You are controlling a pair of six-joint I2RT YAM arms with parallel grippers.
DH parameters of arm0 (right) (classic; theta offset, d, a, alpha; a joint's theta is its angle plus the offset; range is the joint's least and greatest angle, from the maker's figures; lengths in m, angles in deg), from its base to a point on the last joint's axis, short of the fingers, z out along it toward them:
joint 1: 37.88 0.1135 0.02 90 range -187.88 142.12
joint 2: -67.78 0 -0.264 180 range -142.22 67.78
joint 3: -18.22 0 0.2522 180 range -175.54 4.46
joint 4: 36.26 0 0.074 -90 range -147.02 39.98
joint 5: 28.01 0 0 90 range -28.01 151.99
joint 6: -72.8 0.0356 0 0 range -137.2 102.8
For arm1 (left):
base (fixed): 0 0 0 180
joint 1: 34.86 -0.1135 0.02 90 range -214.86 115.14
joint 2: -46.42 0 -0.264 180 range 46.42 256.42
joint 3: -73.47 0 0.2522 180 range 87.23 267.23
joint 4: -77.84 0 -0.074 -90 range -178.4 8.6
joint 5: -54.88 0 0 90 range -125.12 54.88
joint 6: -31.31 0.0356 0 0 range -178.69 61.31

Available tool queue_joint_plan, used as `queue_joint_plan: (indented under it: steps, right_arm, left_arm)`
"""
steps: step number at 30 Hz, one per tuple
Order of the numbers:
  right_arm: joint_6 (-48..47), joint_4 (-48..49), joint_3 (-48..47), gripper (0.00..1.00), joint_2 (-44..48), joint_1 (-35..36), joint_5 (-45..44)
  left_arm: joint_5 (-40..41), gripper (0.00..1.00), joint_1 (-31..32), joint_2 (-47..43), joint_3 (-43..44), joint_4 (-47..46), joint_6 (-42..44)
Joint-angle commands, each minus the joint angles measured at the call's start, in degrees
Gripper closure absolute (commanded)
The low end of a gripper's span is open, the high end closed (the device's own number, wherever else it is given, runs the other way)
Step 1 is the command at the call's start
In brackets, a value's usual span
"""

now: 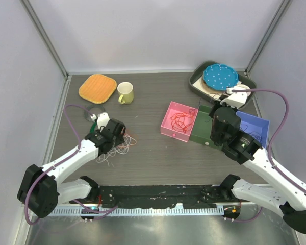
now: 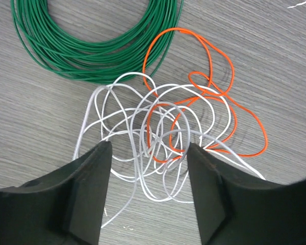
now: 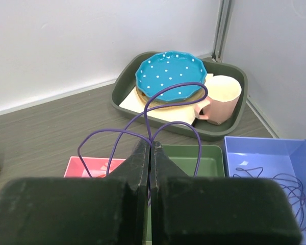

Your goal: Untangle the cables

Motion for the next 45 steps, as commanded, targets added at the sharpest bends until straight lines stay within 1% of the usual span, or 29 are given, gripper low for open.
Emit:
queue_joint_plan:
  steps: [1, 2, 3, 5, 6, 7, 9, 10, 11, 13, 15, 18, 22, 27, 28, 30, 34, 38, 45]
  right_arm:
    - [-3.2, -0.4, -6.3, 0.99, -1.5, -0.6, 1.3]
    - [-3.7, -0.8, -7.3, 0.99, -1.9, -0.7, 1.3]
    - [-4.0, -0.9, -9.6, 0.99, -2.4, -0.7, 0.1]
    - [-5.5, -1.1, -11.8, 0.99, -2.9, -1.0, -0.9]
    - [-6.4, -1.3, -14.3, 0.99, -3.1, -1.2, -1.1]
    - [-7.1, -2.9, -16.0, 0.99, -4.3, -1.5, -1.5]
    - [-8.6, -4.3, -20.6, 0.99, -5.8, -1.8, -4.1]
    - [-9.8, -4.6, -21.7, 0.99, -7.1, -2.4, -7.8]
    - [-10.5, -6.3, -22.9, 0.99, -7.9, -2.7, -9.5]
    - [-10.4, -8.6, -24.6, 0.99, -9.1, -3.5, -13.7]
    - [-9.1, -10.5, -23.3, 0.99, -8.8, -5.3, -14.0]
    - [-7.9, -11.6, -20.3, 0.99, -6.5, -8.8, -9.7]
    - [-6.0, -11.6, -17.0, 0.99, -3.6, -12.9, -7.7]
    - [-4.4, -11.8, -12.9, 0.99, -5.5, -18.1, -3.9]
    - [-2.3, -12.2, -12.3, 0.99, -5.8, -20.8, -3.2]
    - [-1.0, -12.3, -10.5, 0.99, -6.3, -23.6, -0.4]
    - [1.8, -13.7, -10.0, 0.99, -6.6, -32.3, 2.6]
    - [3.4, -15.6, -9.3, 0.99, -7.3, -35.9, 3.6]
    - [10.4, -20.4, -5.7, 0.99, -6.8, -37.8, 1.3]
  left_arm:
    - [-0.4, 0.32, -0.3, -1.1, 0.0, -0.6, 0.4]
    - [-0.9, 0.24, -0.3, -1.2, -0.2, -1.0, 0.6]
    - [-1.5, 0.21, -0.3, -1.5, -0.4, -1.6, 0.8]
    - [-3.7, 0.16, -0.3, -2.0, -0.9, -2.5, 1.8]
    - [-4.3, 0.14, -0.3, -2.6, -1.2, -3.6, 2.1]
    - [-5.5, 0.09, -0.3, -2.8, -1.5, -4.0, 2.3]
    - [-6.6, 0.06, -0.3, -3.1, -1.8, -4.8, 2.7]
    - [-7.2, 0.05, -0.3, -3.7, -1.9, -5.1, 2.8]
    - [-7.4, 0.05, -0.3, -3.7, -2.1, -5.2, 2.9]
    - [-7.8, 0.00, -0.3, -4.3, -2.4, -5.8, 3.1]
    - [-8.2, 0.00, -0.3, -4.6, -2.7, -6.1, 3.1]
    - [-9.2, 0.00, -0.3, -5.1, -2.7, -6.1, 3.3]
    - [-10.4, 0.00, -0.3, -5.7, -2.6, -6.1, 3.5]
    - [-10.5, 0.00, -0.3, -5.9, -2.9, -6.1, 3.6]
    - [-10.5, 0.00, -0.3, -5.9, -3.0, -6.1, 3.6]
    - [-10.4, 0.00, -0.3, -5.6, -2.9, -6.0, 3.6]
    - [-10.1, 0.00, -0.3, -5.3, -2.7, -5.8, 3.6]
    - [-10.2, 0.00, -0.3, -5.0, -2.8, -6.2, 3.6]
    - [-10.0, 0.00, -0.3, -3.7, -2.4, -6.2, 3.5]
